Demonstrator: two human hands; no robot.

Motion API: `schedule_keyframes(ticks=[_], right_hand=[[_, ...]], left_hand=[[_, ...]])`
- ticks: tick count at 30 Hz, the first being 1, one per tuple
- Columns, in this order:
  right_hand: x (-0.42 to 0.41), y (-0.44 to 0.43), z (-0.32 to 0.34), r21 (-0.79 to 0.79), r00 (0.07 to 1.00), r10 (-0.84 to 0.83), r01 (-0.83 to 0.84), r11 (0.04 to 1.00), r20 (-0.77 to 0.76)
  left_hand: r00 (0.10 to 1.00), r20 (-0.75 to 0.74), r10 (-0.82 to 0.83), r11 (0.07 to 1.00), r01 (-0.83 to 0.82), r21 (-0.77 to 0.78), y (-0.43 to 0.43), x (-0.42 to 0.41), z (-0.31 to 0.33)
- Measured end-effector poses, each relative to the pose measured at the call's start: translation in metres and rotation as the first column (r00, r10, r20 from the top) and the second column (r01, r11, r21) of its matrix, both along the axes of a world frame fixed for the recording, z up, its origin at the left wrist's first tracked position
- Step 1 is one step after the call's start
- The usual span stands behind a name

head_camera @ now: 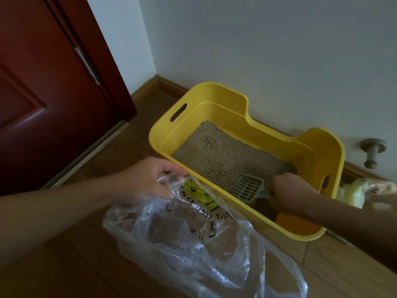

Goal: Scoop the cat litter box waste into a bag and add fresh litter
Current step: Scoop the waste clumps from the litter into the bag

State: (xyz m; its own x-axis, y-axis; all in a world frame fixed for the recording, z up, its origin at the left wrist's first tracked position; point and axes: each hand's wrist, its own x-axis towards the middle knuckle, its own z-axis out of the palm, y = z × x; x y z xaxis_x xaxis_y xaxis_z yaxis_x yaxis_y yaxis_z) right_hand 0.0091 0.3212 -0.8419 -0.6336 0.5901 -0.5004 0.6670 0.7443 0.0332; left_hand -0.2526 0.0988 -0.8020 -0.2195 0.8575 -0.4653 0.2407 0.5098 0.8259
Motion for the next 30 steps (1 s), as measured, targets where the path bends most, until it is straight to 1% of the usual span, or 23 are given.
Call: schedule_keyframes(ticks=[5, 8, 14, 18, 21, 24, 27, 30], right_hand=[[-0.018, 0.002, -0.005, -0.049, 0.998, -0.036, 0.034, 0.998, -0.056], [-0.03, 0.001, -0.007, -0.093, 0.99, -0.078, 0.067, 0.993, -0.121], [-0.053, 0.0, -0.023, -0.155, 0.979, -0.102, 0.074, 0.985, -0.178], [-0.073, -0.003, -0.031, -0.21, 0.968, -0.12, 0.073, 0.975, -0.218], [-0.091, -0.005, -0.035, -0.207, 0.968, -0.092, 0.043, 0.977, -0.233], [-0.11, -0.006, -0.039, -0.167, 0.97, -0.051, 0.011, 0.986, -0.236], [-0.126, -0.01, -0.043, -0.12, 0.98, -0.015, -0.01, 0.993, -0.198], [-0.138, -0.015, -0.044, -0.1, 0.987, 0.03, -0.046, 0.994, -0.158]], left_hand=[[0.999, 0.025, 0.036, 0.999, -0.036, -0.028, 0.001, 0.0, -0.002], [0.999, 0.027, 0.047, 0.998, -0.046, -0.03, -0.001, -0.002, -0.001], [0.995, 0.059, 0.077, 0.997, -0.075, -0.035, -0.002, -0.009, 0.001], [0.987, 0.112, 0.111, 0.993, -0.107, -0.04, -0.002, -0.012, 0.0], [0.989, 0.103, 0.104, 0.994, -0.1, -0.043, -0.002, -0.013, -0.002], [0.988, 0.112, 0.107, 0.994, -0.102, -0.044, -0.003, -0.015, -0.003], [0.986, 0.114, 0.119, 0.992, -0.115, -0.047, -0.005, -0.017, -0.003], [0.991, 0.074, 0.112, 0.993, -0.109, -0.044, -0.008, -0.02, -0.003]])
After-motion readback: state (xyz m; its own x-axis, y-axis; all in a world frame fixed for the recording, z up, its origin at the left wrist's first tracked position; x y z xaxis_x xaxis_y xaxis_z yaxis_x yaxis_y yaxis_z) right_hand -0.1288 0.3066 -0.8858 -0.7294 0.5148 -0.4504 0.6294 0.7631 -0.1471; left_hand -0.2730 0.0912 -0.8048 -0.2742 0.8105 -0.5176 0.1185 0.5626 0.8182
